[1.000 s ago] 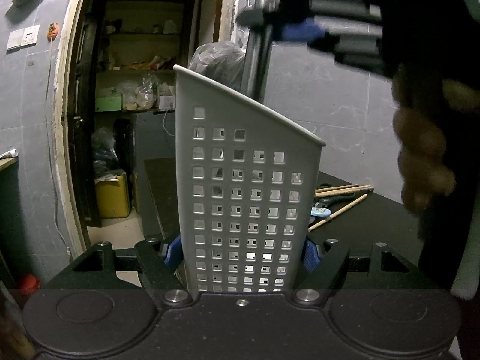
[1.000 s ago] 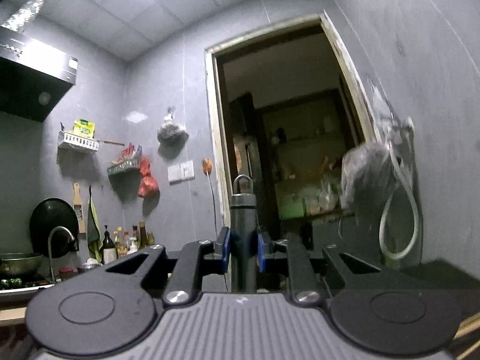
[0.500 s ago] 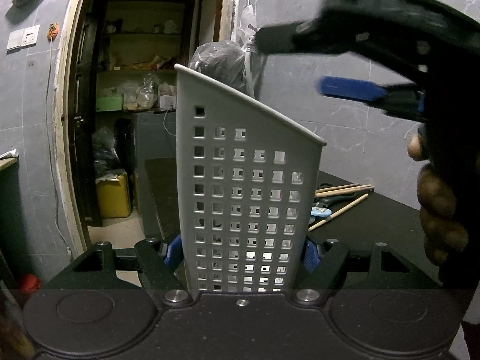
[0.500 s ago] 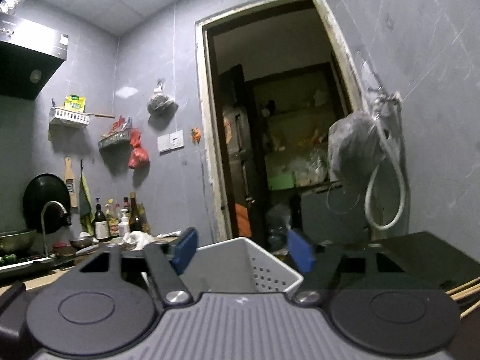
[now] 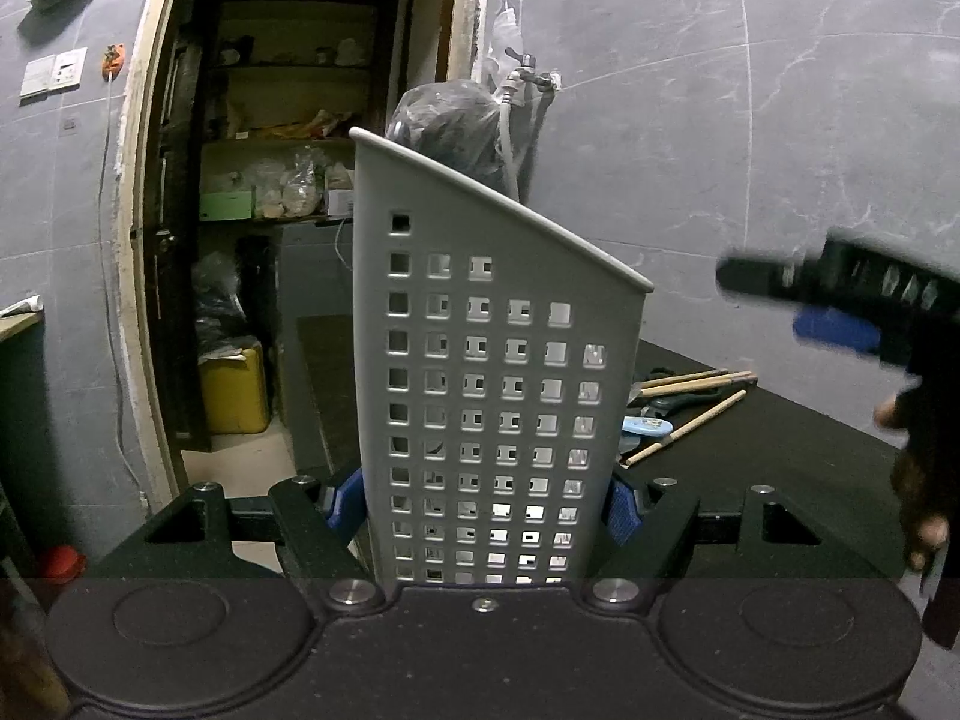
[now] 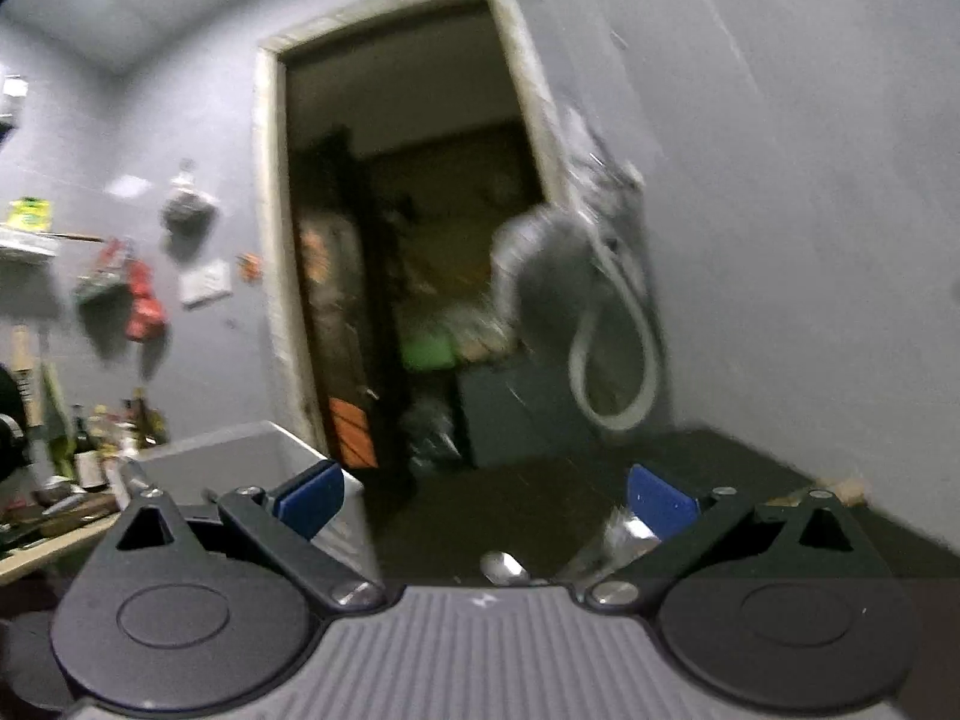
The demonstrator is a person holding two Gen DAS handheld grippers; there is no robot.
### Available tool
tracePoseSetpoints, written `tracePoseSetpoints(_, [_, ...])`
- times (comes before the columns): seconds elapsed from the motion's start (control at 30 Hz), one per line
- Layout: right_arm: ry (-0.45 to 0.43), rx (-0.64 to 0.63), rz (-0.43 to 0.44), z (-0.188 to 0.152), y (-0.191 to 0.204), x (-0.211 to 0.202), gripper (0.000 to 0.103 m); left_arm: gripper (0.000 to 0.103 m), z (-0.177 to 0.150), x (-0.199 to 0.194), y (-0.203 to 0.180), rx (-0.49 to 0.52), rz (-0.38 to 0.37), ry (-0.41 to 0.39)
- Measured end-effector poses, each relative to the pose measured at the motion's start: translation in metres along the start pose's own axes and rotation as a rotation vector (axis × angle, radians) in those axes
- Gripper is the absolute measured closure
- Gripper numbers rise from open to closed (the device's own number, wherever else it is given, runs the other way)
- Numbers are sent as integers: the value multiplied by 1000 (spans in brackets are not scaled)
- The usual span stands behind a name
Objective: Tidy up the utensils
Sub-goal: 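Reach the right tool back to the pile and grasp a silver spoon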
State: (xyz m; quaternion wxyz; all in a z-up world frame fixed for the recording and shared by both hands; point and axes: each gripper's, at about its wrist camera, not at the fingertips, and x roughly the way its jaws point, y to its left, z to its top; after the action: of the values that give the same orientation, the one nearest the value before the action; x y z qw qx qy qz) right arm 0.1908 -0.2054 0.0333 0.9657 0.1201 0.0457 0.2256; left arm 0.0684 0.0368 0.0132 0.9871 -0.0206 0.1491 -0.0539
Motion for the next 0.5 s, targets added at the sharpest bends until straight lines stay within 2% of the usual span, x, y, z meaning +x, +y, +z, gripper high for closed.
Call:
tracePoseSetpoints(0.23, [181,96,-97,-23,-30,28,0,27,2,0,-2,8,0,8])
tracePoseSetpoints(0.5, [313,55,-93,-24,-27,58,0,27,1,5,-1,9,-4,24])
